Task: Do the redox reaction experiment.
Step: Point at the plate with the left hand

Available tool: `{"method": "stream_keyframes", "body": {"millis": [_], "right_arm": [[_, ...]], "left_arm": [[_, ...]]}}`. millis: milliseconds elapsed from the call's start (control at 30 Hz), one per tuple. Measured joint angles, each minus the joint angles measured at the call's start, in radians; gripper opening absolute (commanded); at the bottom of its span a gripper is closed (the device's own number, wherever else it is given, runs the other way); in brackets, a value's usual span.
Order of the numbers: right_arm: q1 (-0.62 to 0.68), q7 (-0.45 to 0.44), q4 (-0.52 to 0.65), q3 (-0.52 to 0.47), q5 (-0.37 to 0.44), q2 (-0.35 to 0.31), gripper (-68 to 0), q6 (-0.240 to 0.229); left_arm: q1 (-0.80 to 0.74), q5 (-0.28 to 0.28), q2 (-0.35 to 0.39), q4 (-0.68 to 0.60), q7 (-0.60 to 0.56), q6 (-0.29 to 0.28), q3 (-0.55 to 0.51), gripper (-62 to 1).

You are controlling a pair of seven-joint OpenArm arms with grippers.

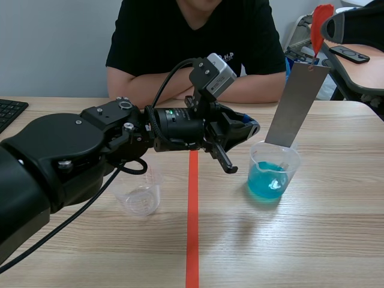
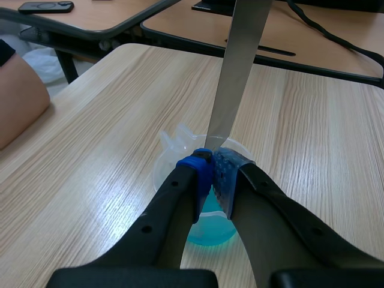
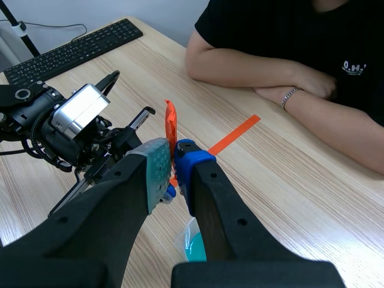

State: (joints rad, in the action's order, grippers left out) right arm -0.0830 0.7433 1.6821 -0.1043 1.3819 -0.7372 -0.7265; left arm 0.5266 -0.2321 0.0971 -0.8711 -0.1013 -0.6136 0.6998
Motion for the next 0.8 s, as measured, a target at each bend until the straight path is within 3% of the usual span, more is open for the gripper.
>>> {"method": "stream_keyframes", "body": {"millis": [667,800], "right_arm": [[0.000,0.000,0.000,0.000,0.000,0.000,-66.0,0.000],[0.000,0.000,0.000,0.000,0.000,0.000,-66.0,0.000]], "left_arm": [[0.000,0.000,0.002,0.000,-0.005,0.009,0.000,-57.3],[0.000,-0.001,0.049,-0.006,-0.039,0.018,0.000,-57.3]]}}
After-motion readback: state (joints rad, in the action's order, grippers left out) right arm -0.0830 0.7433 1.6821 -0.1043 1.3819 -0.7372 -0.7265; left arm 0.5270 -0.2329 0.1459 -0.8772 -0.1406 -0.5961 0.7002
